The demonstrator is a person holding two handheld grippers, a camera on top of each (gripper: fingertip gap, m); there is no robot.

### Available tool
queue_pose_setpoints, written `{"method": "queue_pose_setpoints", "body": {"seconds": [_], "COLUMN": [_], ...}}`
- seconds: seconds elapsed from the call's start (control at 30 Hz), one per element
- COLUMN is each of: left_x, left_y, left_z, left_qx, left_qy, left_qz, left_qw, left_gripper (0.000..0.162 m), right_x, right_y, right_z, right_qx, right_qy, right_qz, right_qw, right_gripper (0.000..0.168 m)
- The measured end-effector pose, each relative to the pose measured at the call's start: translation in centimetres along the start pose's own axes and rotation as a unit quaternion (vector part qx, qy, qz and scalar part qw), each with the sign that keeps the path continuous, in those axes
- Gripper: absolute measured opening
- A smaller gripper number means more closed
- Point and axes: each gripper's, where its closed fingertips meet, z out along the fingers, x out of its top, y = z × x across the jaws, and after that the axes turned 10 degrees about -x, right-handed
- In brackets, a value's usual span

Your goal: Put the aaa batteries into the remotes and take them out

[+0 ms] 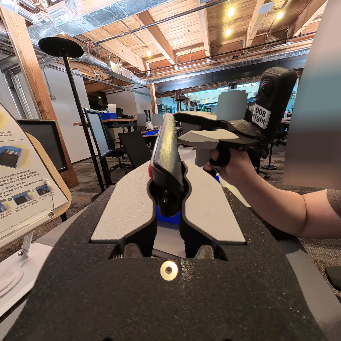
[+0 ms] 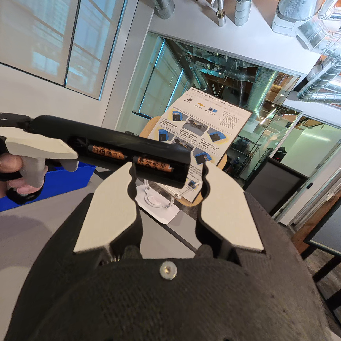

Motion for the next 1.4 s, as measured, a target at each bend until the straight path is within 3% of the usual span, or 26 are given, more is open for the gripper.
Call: {"method": "queue_pose_setpoints", "body": {"seconds": [0.27, 0.7, 1.13, 1.2, 1.3, 1.4], "left_x": [0.0, -0.1, -0.9, -0.9, -1.3, -1.4], "left_y": [0.5, 2.6, 3.4, 3.2, 2.7, 2.3], "left_z": [0.0, -0.5, -0.5, -0.5, -0.5, -0.5], "left_qx": [-0.023, -0.114, -0.13, -0.126, -0.106, -0.094], "left_qy": [-0.01, -0.072, -0.104, -0.104, -0.115, -0.12], "left_qz": [0.012, 0.039, 0.062, 0.06, 0.066, 0.067], "left_qw": [1.0, 0.99, 0.984, 0.985, 0.985, 0.986], "left_gripper": [0.024, 0.024, 0.024, 0.024, 0.024, 0.025], "right_x": [0.5, 0.5, -0.2, -0.3, -0.9, -1.2], "right_y": [-0.5, -2.3, -2.5, -2.8, -3.3, -3.2], "right_z": [-0.4, -2.1, -2.4, -2.5, -2.4, -2.0], "right_qx": [0.032, 0.185, 0.241, 0.259, 0.275, 0.254], "right_qy": [-0.002, -0.01, -0.025, -0.023, -0.032, -0.039], "right_qz": [-0.026, -0.037, 0.002, 0.015, 0.022, 0.017], "right_qw": [0.999, 0.982, 0.97, 0.966, 0.961, 0.966], "right_gripper": [0.07, 0.074, 0.081, 0.076, 0.054, 0.054]}}
